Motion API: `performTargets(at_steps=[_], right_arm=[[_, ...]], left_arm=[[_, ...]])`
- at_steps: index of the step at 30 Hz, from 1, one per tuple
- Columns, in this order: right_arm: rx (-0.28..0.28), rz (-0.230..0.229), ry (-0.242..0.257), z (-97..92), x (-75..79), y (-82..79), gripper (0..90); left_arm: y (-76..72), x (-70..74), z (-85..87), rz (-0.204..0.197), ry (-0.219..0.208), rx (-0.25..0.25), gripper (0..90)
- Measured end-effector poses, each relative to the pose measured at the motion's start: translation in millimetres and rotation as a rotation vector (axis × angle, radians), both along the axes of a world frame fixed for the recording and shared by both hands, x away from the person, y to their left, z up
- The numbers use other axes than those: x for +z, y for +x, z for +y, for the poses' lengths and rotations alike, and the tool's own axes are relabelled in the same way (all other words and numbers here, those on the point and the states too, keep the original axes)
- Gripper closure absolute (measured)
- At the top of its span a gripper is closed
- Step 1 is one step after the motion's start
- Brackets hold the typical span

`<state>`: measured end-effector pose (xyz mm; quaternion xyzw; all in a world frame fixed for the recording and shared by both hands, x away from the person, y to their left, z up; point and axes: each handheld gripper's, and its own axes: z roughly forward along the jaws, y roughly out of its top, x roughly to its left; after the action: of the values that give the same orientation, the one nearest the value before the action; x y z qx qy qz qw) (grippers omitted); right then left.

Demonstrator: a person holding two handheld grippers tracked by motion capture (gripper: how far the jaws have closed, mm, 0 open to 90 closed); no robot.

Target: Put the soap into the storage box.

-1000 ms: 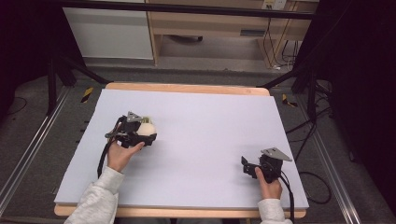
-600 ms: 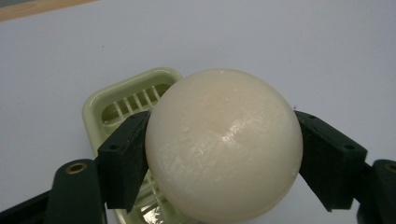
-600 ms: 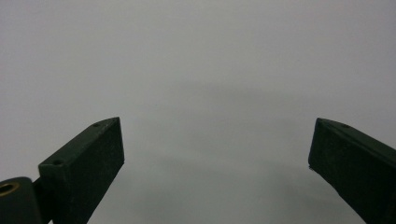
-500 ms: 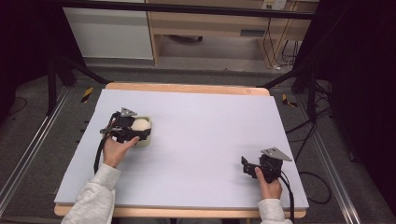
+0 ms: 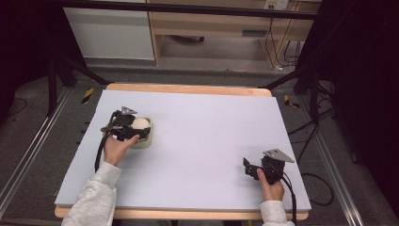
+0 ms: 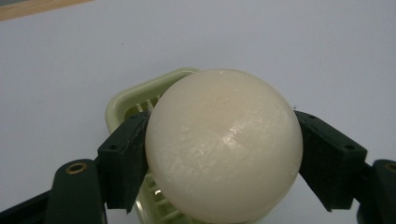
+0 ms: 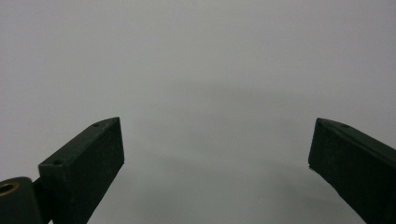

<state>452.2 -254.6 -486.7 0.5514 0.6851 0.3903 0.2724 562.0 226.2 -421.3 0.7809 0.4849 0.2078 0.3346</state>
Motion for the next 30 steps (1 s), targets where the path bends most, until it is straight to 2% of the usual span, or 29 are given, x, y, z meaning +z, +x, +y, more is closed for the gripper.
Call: performTargets(at_steps=[6,30], right_arm=[[-0.001,-0.001,-0.001,0.1,0.0,-0.1,3.9],[0.0,0.0,0.0,0.0,0.0,0.0,3.9]], left_arm=[[5.1,-3.2,2.8,0.002,-0.003,0.016,24.1],[14.5,-18.3,3.3,0.044,0.037,0.021,24.1]])
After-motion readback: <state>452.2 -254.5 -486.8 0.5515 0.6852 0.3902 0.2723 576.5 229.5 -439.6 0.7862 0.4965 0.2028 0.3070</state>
